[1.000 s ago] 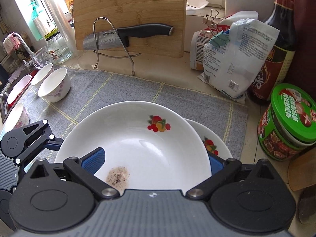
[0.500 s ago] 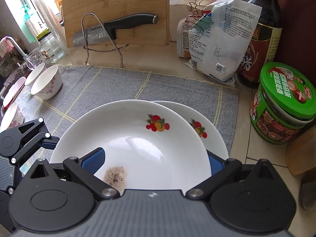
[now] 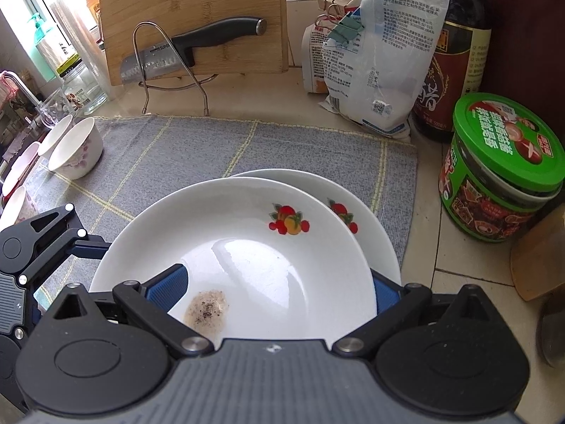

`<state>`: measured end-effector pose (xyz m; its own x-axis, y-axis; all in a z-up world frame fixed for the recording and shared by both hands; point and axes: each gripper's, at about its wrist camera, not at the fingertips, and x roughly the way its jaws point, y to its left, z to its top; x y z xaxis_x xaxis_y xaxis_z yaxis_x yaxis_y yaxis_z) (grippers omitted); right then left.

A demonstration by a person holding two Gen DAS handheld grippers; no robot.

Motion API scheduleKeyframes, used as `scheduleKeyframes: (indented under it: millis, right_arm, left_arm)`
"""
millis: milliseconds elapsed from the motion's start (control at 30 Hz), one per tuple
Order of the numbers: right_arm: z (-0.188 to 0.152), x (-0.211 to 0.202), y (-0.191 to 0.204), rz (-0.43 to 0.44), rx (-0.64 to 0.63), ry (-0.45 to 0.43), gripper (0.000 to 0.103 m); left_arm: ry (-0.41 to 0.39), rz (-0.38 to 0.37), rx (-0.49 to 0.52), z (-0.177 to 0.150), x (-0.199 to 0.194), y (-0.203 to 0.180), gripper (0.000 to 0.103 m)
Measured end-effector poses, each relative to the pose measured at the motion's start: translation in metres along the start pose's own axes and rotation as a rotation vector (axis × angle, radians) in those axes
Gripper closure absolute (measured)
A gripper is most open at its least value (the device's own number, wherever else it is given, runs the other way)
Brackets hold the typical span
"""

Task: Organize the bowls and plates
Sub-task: 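Lower the stained plate onto the plate stack with the right gripper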

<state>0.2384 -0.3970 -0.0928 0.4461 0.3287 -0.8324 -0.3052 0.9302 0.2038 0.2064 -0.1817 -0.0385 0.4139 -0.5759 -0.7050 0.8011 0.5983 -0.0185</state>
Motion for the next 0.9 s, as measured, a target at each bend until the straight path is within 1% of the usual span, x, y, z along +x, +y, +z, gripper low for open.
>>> scheduleKeyframes:
  millis: [533,900]
  right_arm:
    - [-0.005,-0.009,-0.004,-0.01,0.007,0.001,0.0]
    - [-0.008,-0.015,-0.002,-0.036,0.011,0.003,0.0]
  left_arm:
    - [0.0,0.004,0.011,-0.003,0.01,0.001,0.002]
    - [-0.004,0.004,0.025,-0.004,0.012,0.0,0.001]
